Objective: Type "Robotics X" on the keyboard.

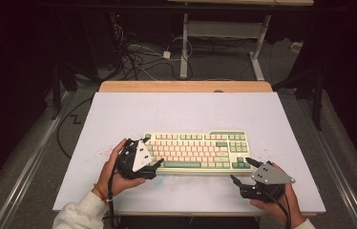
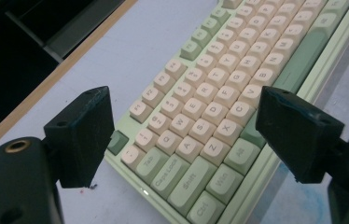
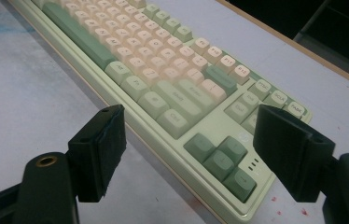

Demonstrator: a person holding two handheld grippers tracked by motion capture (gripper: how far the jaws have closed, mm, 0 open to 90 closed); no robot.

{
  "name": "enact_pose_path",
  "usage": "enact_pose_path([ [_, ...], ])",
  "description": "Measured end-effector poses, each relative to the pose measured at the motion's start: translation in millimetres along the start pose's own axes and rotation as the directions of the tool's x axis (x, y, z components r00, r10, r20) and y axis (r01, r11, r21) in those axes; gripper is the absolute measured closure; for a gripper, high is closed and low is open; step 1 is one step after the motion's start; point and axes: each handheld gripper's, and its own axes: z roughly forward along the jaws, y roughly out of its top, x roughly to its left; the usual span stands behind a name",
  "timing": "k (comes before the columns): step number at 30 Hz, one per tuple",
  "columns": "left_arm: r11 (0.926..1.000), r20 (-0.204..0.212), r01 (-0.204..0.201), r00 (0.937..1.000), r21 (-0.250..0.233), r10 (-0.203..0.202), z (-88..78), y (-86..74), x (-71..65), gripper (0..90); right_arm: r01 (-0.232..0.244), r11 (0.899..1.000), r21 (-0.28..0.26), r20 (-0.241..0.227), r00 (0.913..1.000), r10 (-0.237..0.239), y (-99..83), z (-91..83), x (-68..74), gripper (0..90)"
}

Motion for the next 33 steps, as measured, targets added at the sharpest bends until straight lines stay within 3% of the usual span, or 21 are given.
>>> enact_pose_path([
  [3,1.0,-0.029,0.003,0.9996,0.004,-0.003,-4.2,-6.5,0.1,18.2,-0.001,1.0,-0.004,-0.004,1.0,0.001,1.9,1.4,-0.1,25.7],
  [8,0.9993,-0.028,0.031,0.9991,0.018,-0.031,-8.2,-21.8,2.8,18.2,0.0,1.0,-0.001,0.0,1.0,0.0,5.3,3.9,-1.6,26.0],
  [19,0.9962,-0.015,0.048,0.9988,0.073,-0.047,-15.5,-43.9,1.4,18.0,-0.007,1.0,0.015,-0.002,1.0,0.007,20.6,18.1,-8.7,29.7],
  [23,0.9953,-0.01,0.057,0.9984,0.078,-0.056,-20.7,-48.7,-0.5,18.0,-0.004,1.0,0.022,-0.034,0.9994,0.005,29.4,26.8,-8.2,40.6],
  [27,0.9941,-0.012,0.07,0.9975,0.083,-0.07,-23.9,-53.0,-2.1,18.0,-0.009,1.0,0.021,-0.071,0.9974,0.011,40.8,36.4,-8.8,57.9],
  [33,0.9938,0.0,0.078,0.9969,0.078,-0.079,-23.5,-53.6,-2.1,18.0,0.017,0.999,0.043,-0.128,0.9917,-0.011,62.4,57.9,-4.4,78.0],
])
